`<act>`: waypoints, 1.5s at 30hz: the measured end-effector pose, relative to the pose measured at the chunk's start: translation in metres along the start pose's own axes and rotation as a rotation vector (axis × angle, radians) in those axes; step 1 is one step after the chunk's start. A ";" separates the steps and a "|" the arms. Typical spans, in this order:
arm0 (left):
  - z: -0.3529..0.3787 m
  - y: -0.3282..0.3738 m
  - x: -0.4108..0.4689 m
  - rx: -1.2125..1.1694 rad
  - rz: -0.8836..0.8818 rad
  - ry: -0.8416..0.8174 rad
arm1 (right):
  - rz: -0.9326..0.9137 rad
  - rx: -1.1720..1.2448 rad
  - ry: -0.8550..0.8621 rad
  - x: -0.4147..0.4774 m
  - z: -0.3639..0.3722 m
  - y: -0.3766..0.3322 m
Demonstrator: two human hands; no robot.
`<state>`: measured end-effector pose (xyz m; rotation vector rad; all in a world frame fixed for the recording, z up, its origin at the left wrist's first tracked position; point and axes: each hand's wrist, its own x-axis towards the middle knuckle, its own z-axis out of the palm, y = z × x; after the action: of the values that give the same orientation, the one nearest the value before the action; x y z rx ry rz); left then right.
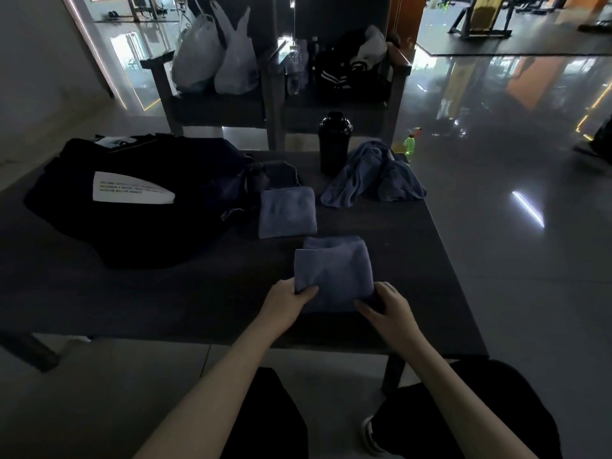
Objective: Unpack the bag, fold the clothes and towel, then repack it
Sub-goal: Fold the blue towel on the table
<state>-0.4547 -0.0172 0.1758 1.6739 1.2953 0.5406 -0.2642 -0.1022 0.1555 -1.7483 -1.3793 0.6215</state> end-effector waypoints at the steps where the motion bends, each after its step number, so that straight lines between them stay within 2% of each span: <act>1: 0.002 0.000 0.003 0.067 0.016 0.020 | 0.003 -0.004 0.050 0.002 0.002 0.001; 4: 0.004 0.005 0.012 0.111 0.028 0.050 | 0.089 -0.007 0.097 0.016 0.003 -0.004; 8: 0.004 0.006 0.015 -0.083 -0.020 -0.033 | 0.225 -0.050 0.077 0.029 0.004 -0.013; 13: 0.006 0.004 0.022 0.031 -0.073 0.030 | 0.345 -0.317 0.103 0.041 0.011 -0.020; 15: 0.010 0.006 0.026 0.118 -0.060 0.102 | 0.328 -0.359 0.139 0.042 0.015 -0.020; 19: 0.018 0.010 0.025 0.295 0.129 0.277 | 0.233 -0.325 0.230 0.038 0.019 -0.016; 23: 0.022 0.009 0.025 0.452 0.252 0.362 | 0.200 -0.297 0.256 0.038 0.020 -0.013; 28: 0.025 0.015 0.028 0.503 0.066 0.365 | 0.366 -0.445 0.172 0.052 0.017 -0.028; 29: 0.025 0.015 0.029 0.499 0.084 0.394 | 0.348 -0.536 0.174 0.053 0.017 -0.033; 31: 0.023 0.013 0.033 0.545 0.243 0.439 | 0.173 -0.687 0.225 0.054 0.019 -0.037; 32: 0.021 0.012 0.036 0.611 0.322 0.391 | 0.048 -0.706 0.241 0.057 0.021 -0.037; 34: 0.017 0.010 0.045 0.742 0.377 0.190 | -0.053 -0.697 0.099 0.066 0.022 -0.034; 37: 0.019 0.003 0.055 0.708 0.180 -0.075 | 0.114 -0.595 -0.184 0.073 0.025 -0.020; 41: 0.025 0.000 0.059 0.746 0.068 -0.059 | 0.165 -0.535 -0.185 0.071 0.029 -0.014; 45: 0.029 0.006 0.053 0.792 -0.047 0.010 | 0.294 -0.583 -0.061 0.064 0.030 -0.026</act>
<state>-0.4106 0.0195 0.1574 2.2566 1.6754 -0.0212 -0.2845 -0.0305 0.1666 -2.4446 -1.4508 0.4514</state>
